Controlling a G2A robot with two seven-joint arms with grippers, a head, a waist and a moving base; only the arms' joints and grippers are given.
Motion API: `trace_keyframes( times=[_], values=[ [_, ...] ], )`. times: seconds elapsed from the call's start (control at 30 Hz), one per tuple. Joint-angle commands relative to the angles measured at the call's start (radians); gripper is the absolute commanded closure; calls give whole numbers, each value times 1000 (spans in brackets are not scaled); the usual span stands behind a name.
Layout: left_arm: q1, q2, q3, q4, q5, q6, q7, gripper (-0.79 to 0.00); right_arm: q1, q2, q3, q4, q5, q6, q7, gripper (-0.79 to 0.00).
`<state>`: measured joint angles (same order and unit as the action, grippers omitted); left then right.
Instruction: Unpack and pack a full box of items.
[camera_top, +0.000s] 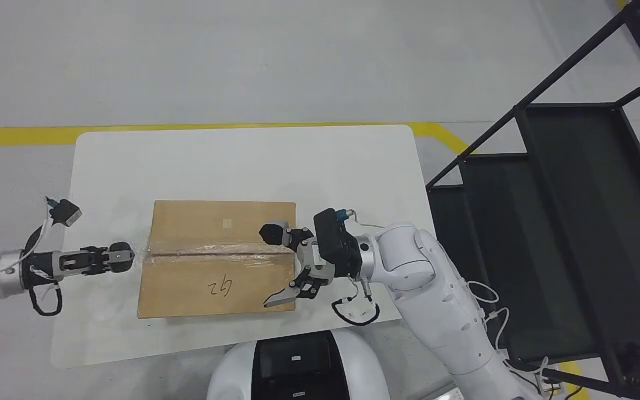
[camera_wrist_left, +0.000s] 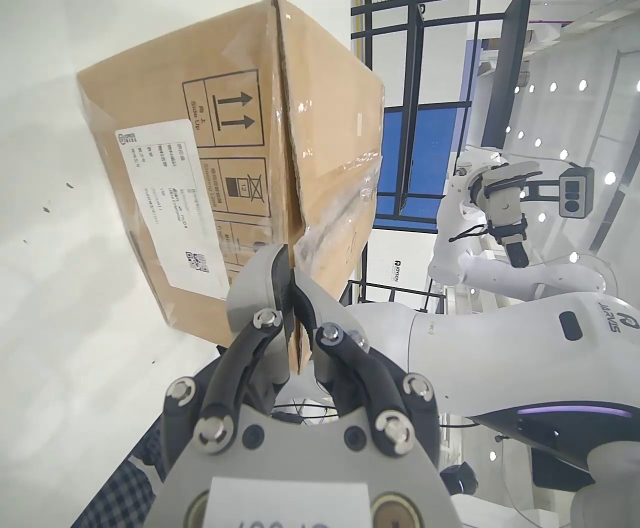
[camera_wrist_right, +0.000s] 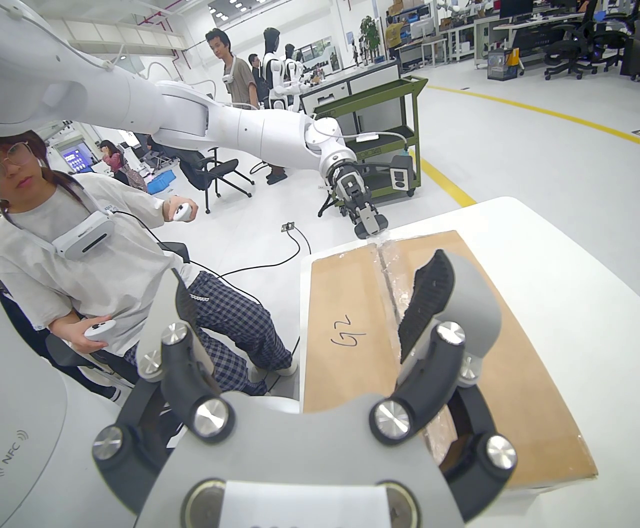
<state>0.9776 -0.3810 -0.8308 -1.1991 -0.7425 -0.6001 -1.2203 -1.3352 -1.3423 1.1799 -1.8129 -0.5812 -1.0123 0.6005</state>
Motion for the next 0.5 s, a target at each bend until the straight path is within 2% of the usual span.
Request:
trace_keyframes(
  times=[0.0,0.17,0.27,0.3,0.37,0.4,0.47],
  values=[
    [-5,-5,1,15,1,-1,1,0,0,0,0,0,0,0,0,-785],
    [-28,-24,14,45,15,3,-3,0,0,0,0,0,0,0,0,-785],
    [-41,-37,13,102,-18,-2,2,0,0,0,0,0,0,0,0,-785],
    [-45,-40,8,113,-43,-7,7,-34,0,0,0,0,0,0,0,-785],
    [-47,-43,-7,120,-87,-17,17,-600,0,0,0,0,0,0,0,-785],
    [-46,-41,-21,115,-110,-25,25,-785,0,0,0,0,0,0,0,-785],
    [-36,-34,-51,86,-148,-44,44,-785,0,0,0,0,0,0,0,-785]
  ],
)
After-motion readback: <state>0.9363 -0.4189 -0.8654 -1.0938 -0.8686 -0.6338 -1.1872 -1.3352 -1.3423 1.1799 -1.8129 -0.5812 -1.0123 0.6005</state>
